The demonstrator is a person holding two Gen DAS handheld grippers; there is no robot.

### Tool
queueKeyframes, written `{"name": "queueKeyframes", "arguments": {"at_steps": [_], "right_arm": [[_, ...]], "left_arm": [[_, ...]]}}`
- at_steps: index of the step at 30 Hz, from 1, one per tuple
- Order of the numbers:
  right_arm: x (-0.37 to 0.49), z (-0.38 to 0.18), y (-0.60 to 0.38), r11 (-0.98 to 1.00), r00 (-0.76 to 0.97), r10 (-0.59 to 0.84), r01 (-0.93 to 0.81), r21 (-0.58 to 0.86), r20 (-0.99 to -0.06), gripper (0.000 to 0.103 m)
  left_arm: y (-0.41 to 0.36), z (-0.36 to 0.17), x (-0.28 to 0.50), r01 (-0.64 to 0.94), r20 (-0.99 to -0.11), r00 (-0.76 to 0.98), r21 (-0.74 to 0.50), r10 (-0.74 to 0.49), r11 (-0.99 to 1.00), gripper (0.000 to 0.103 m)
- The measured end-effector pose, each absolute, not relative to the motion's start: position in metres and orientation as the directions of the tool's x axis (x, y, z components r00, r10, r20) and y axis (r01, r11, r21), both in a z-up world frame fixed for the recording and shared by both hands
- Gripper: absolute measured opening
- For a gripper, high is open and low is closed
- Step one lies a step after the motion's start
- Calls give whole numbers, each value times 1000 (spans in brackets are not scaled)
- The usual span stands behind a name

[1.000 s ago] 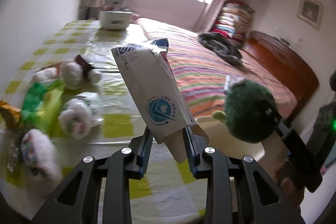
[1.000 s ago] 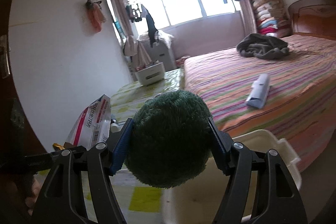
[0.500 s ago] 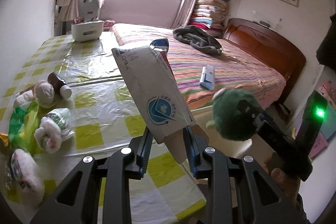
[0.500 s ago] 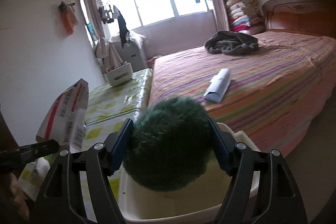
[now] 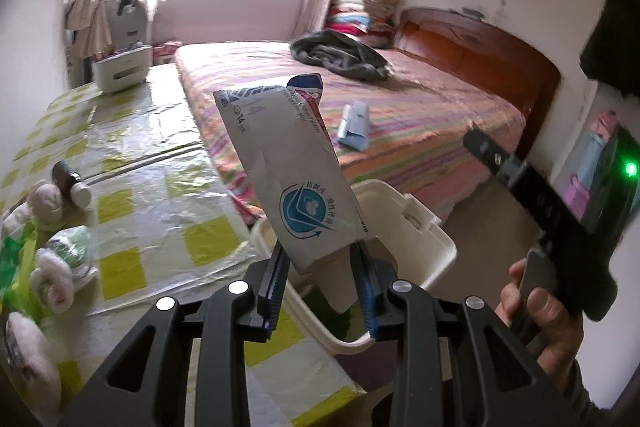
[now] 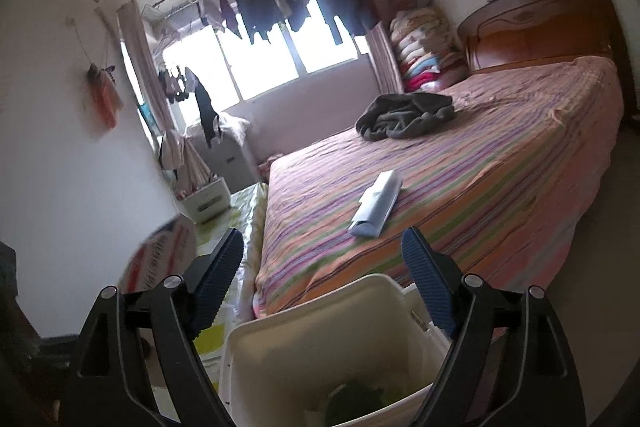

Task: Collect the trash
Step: 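Carry both items over the white bin and open both grippers to drop them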

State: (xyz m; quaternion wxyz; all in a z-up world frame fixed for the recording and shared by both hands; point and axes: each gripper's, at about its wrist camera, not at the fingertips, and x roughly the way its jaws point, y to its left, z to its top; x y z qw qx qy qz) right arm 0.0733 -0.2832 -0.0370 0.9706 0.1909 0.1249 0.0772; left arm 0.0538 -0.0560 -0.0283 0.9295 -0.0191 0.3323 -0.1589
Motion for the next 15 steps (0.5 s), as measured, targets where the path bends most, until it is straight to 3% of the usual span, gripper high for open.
{"name": "queueKeyframes", "arguments": {"at_steps": [15], "right_arm": [[66, -37, -286, 911, 964, 181, -90, 403, -195, 80]], "left_arm": [[-96, -36, 63, 379, -644, 695, -48, -318, 924, 40]]}}
